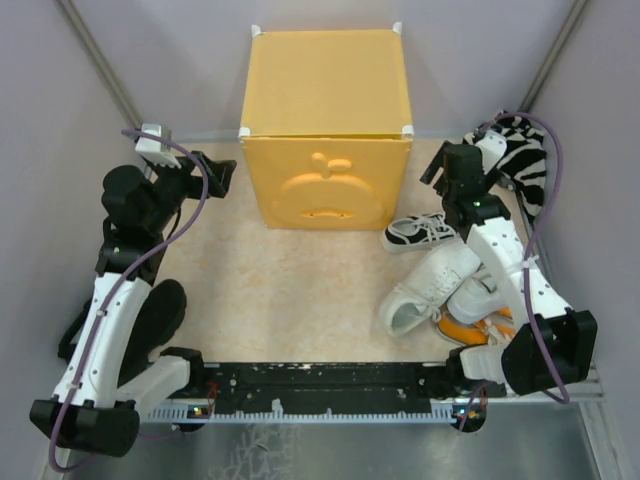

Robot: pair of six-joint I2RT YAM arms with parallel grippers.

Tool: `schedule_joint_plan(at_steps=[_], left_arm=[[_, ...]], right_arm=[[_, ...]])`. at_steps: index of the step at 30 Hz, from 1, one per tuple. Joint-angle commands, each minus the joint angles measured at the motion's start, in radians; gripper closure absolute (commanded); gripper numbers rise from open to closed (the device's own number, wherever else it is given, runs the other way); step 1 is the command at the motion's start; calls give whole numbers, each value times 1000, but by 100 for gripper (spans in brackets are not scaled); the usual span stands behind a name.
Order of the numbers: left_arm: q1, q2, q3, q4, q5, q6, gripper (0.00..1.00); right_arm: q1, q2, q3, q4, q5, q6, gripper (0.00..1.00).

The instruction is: Place and organize the shoes in the shoe cabinet

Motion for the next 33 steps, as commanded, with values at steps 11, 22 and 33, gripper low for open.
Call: schedule_joint_plan(at_steps=[11, 22, 33], left_arm=[[-5, -49, 19, -4, -8, 3, 2], [-5, -52, 4, 3, -25, 15, 2], [-5, -56, -15, 8, -28, 4, 2]], right_arm=[[-78, 141, 25, 26, -276, -409, 12], [-85, 251, 25, -61, -457, -448, 19], [-85, 305, 8, -31, -544, -427, 21]])
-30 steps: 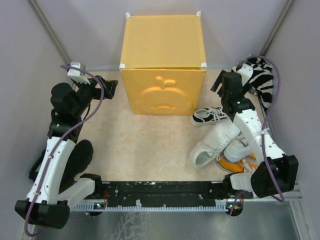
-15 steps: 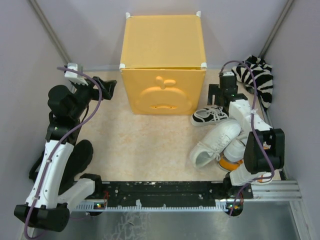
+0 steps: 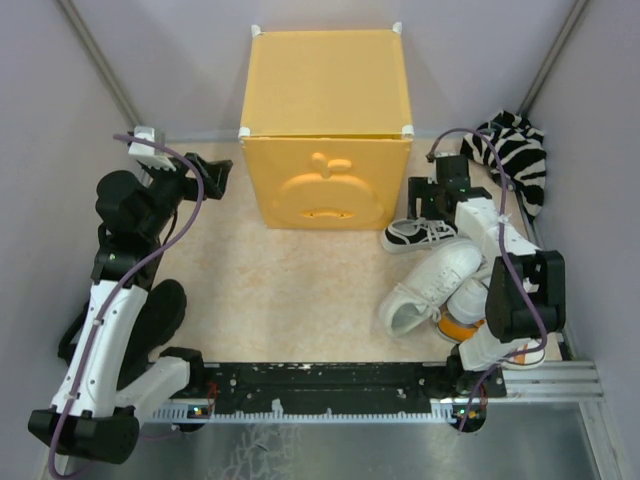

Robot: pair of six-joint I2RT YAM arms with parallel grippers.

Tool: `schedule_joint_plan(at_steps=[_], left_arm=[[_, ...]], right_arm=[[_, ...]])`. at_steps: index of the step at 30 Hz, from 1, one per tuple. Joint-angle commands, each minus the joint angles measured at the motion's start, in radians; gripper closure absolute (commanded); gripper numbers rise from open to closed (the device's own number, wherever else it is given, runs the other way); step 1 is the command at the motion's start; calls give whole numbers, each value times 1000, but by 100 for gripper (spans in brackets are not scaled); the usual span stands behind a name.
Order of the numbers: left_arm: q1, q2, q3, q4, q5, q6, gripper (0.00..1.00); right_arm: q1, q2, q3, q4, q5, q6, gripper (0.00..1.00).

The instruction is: Place and organize the shoes in the shoe cabinet

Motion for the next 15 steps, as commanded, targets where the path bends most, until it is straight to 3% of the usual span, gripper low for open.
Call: schedule_joint_plan(at_steps=[1, 11, 15], left_arm=[[-5, -16, -17, 17, -11, 3, 2], [-5, -23, -23, 12, -13, 14, 2], [-5, -34, -25, 4, -26, 26, 1]], right_arm=[[3, 30, 16, 37, -77, 7, 21], [4, 111, 59, 21, 83, 12, 21], [7, 171, 72, -16, 65, 5, 28]])
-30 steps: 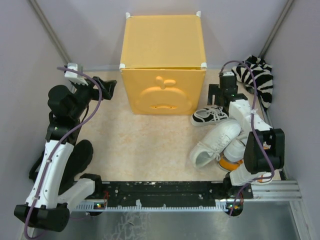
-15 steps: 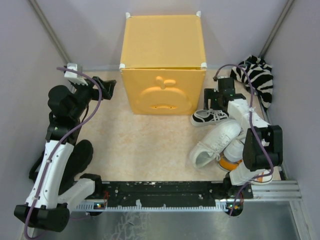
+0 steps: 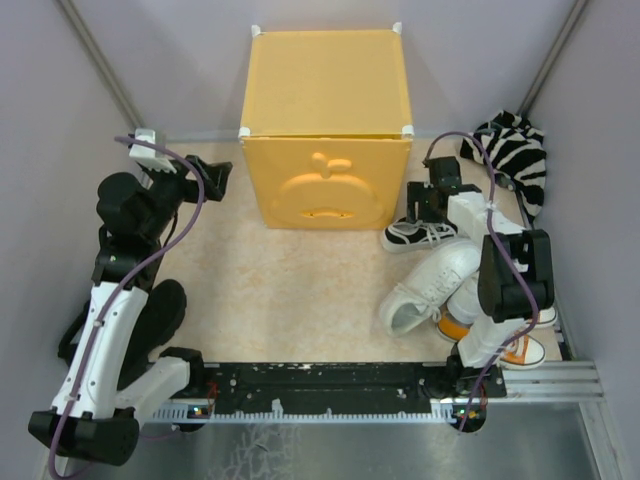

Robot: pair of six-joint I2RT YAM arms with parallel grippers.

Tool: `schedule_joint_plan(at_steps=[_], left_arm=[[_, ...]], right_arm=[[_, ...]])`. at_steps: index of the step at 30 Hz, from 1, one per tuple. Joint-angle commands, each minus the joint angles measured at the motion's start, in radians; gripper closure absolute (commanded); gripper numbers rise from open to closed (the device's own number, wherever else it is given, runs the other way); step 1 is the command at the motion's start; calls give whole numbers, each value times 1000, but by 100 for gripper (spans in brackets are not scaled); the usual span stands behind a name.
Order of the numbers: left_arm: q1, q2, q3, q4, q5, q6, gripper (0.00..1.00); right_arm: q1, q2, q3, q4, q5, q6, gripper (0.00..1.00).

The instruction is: Place and organize the shoes in the shoe cabinet

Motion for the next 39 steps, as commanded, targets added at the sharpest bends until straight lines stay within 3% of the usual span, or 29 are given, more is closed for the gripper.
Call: schedule_joint_plan(at_steps=[1, 6, 11, 12, 19, 26, 27, 28, 29, 31, 39], left_arm=[[-5, -27, -11, 5, -23, 23, 2], [-5, -18, -11, 10, -17, 20, 2], [-6, -18, -14, 10, -21, 18, 1], [-5, -19, -14, 11, -26, 20, 2], [-5, -10, -12, 16, -18, 12, 1], [-5, -16, -20, 13, -32, 17, 2], [-6, -16, -19, 14, -29, 16, 1], [-5, -14, -19, 13, -26, 16, 1], [-6, -15, -16, 13, -25, 15, 1], [-5, -13, -9, 10, -22, 13, 1], [-5, -11, 18, 6, -5, -16, 2]], right_arm=[[7, 51, 34, -22, 27, -2, 28], [9, 78, 33, -21, 87, 15, 43], [-1, 82, 45, -28, 220, 17, 96], [-5, 76, 44, -24, 258, 17, 100], [-29, 58, 67, 31, 508, -14, 100], [-69, 101, 80, 26, 460, -18, 100], [-69, 102, 80, 23, 433, -12, 93], [-69, 100, 77, 22, 401, -5, 76], [-69, 92, 72, 22, 368, 0, 50], [-70, 63, 59, 24, 301, 11, 26], [-69, -199, -2, 31, 44, 68, 22]])
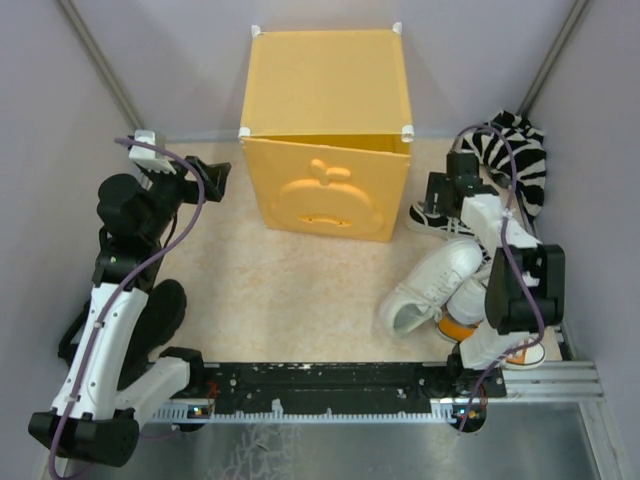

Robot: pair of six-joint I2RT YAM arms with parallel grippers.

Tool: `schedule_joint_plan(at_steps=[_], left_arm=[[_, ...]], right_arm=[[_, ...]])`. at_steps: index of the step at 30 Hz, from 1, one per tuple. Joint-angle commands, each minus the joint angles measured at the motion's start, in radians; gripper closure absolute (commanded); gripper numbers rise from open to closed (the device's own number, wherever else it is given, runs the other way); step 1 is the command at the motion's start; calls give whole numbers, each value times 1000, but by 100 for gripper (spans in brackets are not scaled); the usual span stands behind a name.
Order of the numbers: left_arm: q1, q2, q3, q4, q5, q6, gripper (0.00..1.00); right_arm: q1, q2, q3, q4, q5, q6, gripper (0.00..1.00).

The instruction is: Place and organize the shoes in the shoe cabinet

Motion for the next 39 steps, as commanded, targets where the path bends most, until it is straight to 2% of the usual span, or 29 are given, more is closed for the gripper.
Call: schedule_joint_plan(at_steps=[1, 5, 8, 14, 19, 25, 27, 31, 35, 39], left_arm=[[-5, -2, 32, 7, 26, -32, 2], [-5, 4, 60, 18, 59, -61, 2], [-5, 16, 110, 14, 92, -78, 2], [-5, 67, 307, -91, 206, -120, 3], [-5, 44, 338, -69, 284, -171, 2], [-6, 30, 384, -82, 308, -192, 2], [-5, 25, 384, -80, 314, -199, 2], [-5, 23, 368, -66, 325, -223, 2], [-5, 25, 359, -60, 347, -236, 2], [-5, 29, 351, -59, 358, -240, 2]], right_arm=[[4, -242, -24, 19, -177, 47, 22], [12, -385, -66, 49, -242, 74, 22], [31, -400, -69, 36, -307, 78, 22], [148, -436, -154, 112, -301, 86, 22], [256, -502, -190, 109, -358, 97, 22], [432, -720, -269, 57, -455, 161, 22], [458, -803, -317, 50, -478, 197, 22], [461, -938, -387, -63, -369, 228, 22], [462, -950, -377, -224, -306, 249, 23], [495, -975, -370, -290, -299, 277, 26]])
